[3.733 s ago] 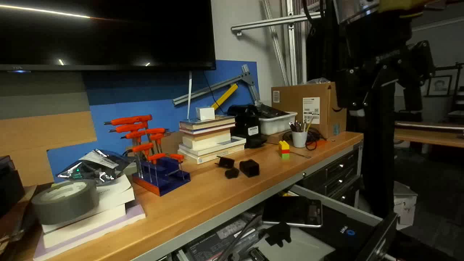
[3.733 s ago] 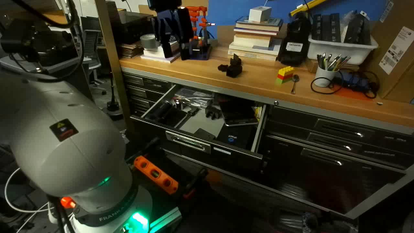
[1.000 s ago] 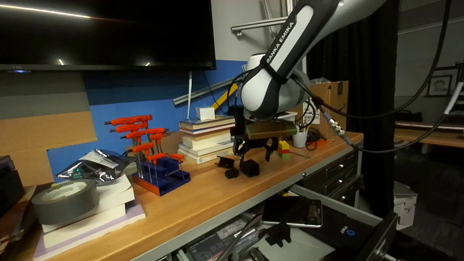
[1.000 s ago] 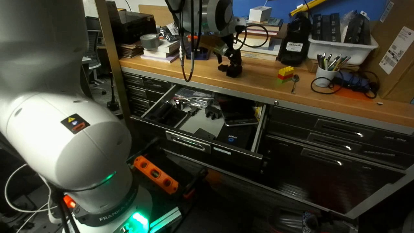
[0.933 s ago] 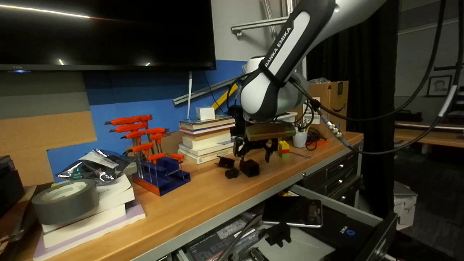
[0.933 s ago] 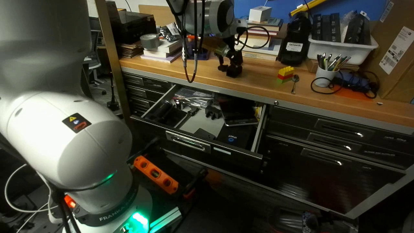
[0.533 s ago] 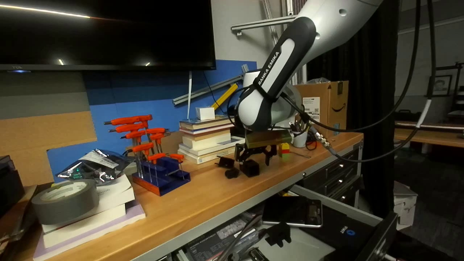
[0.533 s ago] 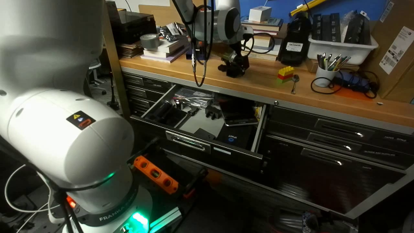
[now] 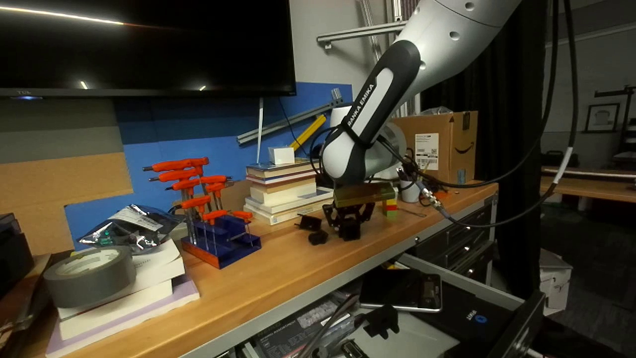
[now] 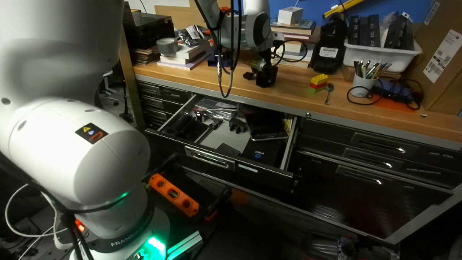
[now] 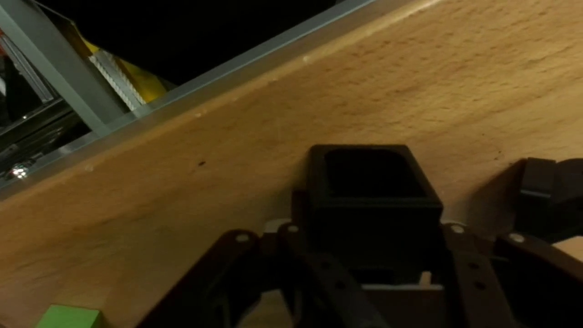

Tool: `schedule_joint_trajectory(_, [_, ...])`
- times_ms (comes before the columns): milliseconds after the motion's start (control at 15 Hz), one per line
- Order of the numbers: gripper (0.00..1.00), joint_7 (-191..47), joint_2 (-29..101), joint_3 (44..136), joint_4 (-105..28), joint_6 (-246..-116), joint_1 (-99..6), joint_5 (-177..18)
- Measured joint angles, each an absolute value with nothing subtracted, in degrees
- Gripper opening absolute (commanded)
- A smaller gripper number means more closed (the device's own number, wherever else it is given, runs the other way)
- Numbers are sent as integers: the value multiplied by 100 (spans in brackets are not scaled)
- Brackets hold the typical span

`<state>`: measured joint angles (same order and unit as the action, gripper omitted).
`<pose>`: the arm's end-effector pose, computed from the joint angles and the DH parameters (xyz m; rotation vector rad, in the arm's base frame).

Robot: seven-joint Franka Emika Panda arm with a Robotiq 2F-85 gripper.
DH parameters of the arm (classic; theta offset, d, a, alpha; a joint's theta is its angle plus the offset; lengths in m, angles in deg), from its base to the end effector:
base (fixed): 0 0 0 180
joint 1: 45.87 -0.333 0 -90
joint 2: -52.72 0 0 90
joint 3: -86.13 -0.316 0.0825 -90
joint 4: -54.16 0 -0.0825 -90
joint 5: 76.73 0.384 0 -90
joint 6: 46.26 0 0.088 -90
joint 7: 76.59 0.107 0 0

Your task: Remove the black objects from the countertop and place them in the open drawer, close the drawer

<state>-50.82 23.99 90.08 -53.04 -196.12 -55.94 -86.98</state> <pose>0.6570 0.0780 0.2696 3.0322 -0.2836 0.4149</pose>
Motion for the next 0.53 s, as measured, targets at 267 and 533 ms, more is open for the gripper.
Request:
schedule_joint_trajectory(267, [27,-5026,2500,9017,-5248,-19020,-5611,-8639])
schedule_joint_trajectory(533, [27,-5024,2968,8970,-5652,-18181,-5614,-8583])
